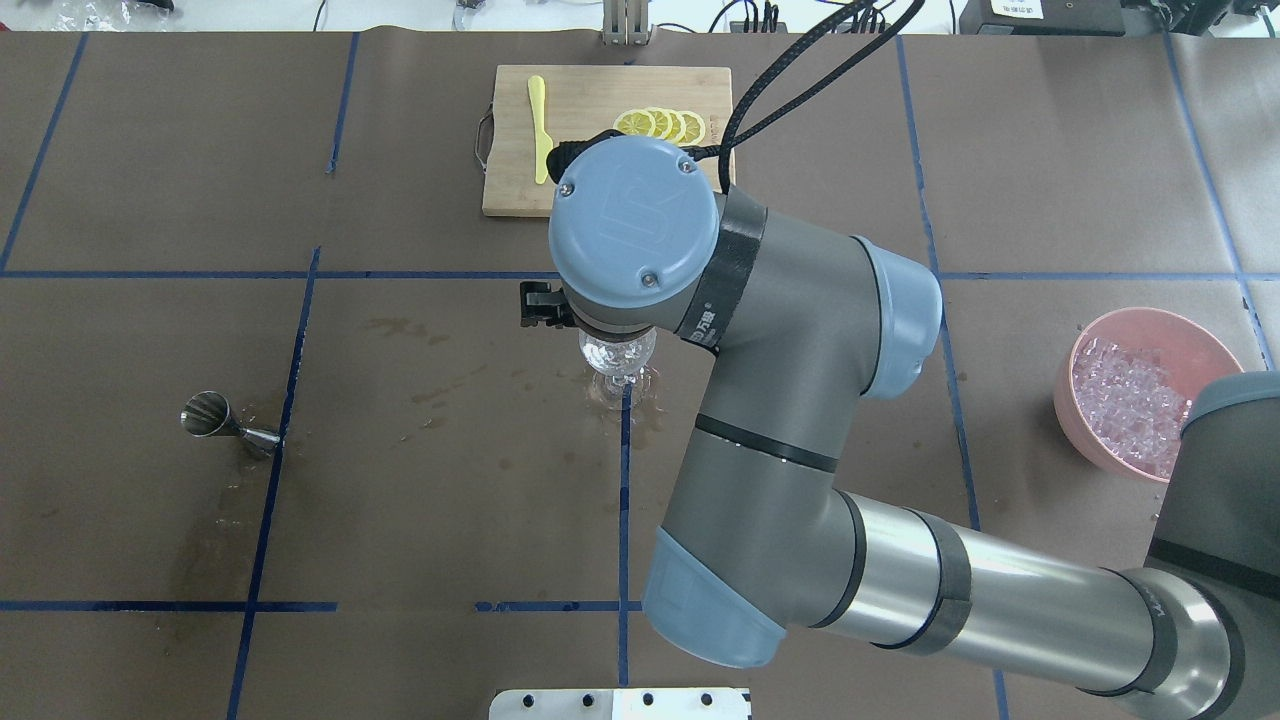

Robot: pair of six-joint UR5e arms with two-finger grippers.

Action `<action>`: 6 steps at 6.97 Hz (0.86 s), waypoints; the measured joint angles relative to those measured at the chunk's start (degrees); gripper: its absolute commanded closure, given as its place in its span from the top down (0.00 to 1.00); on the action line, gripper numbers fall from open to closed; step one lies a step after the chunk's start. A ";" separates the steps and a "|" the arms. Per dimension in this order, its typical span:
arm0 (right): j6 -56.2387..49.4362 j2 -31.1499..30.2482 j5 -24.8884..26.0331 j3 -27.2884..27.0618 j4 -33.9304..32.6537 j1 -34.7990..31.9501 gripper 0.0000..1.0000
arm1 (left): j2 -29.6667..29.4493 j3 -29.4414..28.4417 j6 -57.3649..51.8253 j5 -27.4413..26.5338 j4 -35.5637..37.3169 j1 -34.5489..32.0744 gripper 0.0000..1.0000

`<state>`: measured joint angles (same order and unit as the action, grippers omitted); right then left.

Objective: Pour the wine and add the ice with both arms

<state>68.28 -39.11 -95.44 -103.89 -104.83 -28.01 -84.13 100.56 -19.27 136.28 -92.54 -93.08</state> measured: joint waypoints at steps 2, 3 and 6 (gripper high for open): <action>-2.20 -3.08 -6.22 -2.53 -0.44 -5.22 1.00 | 0.05 0.04 -0.14 -0.34 0.23 0.00 1.00; -6.48 -6.72 -9.75 -4.92 -0.46 -8.95 1.00 | 0.22 0.03 -0.23 -0.46 0.34 -0.02 1.00; -30.06 -20.41 -19.41 -7.05 1.45 -22.79 1.00 | 0.75 -0.47 -0.41 -0.65 1.47 0.26 1.00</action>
<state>38.22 -59.52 -114.85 -110.93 -103.39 -50.80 -83.38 100.10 -19.67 135.63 -91.07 -92.81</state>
